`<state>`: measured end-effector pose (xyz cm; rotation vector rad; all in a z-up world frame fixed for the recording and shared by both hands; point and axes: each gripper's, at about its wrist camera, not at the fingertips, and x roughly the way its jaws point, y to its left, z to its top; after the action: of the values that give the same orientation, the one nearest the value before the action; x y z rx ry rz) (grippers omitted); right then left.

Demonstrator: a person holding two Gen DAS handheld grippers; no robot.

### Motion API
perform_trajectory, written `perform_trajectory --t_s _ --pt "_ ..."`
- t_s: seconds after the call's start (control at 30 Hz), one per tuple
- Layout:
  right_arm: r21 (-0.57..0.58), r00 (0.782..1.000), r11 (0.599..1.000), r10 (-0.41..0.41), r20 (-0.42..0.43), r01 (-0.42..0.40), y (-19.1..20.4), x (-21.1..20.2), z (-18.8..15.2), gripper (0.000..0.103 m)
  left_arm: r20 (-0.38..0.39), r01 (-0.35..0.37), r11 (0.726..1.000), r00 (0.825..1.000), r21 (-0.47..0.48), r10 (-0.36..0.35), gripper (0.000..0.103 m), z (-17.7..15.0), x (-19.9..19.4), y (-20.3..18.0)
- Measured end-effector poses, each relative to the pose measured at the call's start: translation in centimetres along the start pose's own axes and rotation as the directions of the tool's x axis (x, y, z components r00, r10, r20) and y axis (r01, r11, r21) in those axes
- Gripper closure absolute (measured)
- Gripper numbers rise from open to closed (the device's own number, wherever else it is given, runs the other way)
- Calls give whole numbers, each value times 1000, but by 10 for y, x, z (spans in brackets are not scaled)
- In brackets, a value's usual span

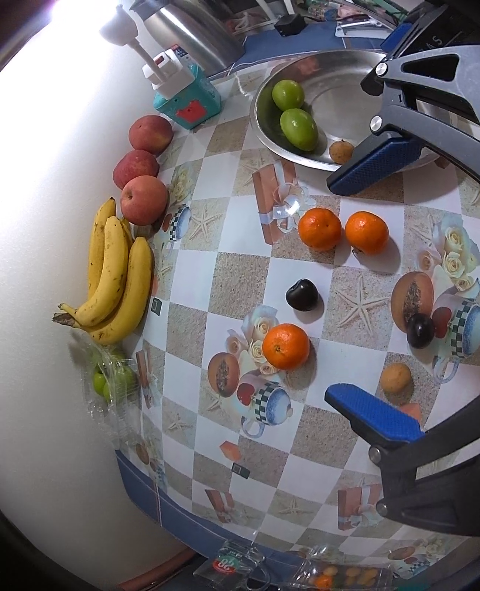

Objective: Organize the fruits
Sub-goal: 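Withdraw both open tools from the steel bowl, then move the left tool to a small brown round fruit while the right tool approaches a black plum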

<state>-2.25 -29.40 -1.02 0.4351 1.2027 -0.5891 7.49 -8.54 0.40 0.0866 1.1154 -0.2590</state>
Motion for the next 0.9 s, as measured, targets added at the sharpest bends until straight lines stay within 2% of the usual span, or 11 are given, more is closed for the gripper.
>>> perform_trajectory --t_s 0.3,0.77,0.9 --pt "-34 999 999 37 12 -37 13 -5 -3 7 13 -7 1000 1000 1 7 0 -5 -8 15" --pt "-97 992 988 124 25 -121 43 -15 -16 7 41 -29 993 999 -115 33 0 -14 -24 68" --pt "-111 984 977 181 -6 -180 58 -15 -25 7 40 -31 989 999 -141 37 0 -19 -26 83"
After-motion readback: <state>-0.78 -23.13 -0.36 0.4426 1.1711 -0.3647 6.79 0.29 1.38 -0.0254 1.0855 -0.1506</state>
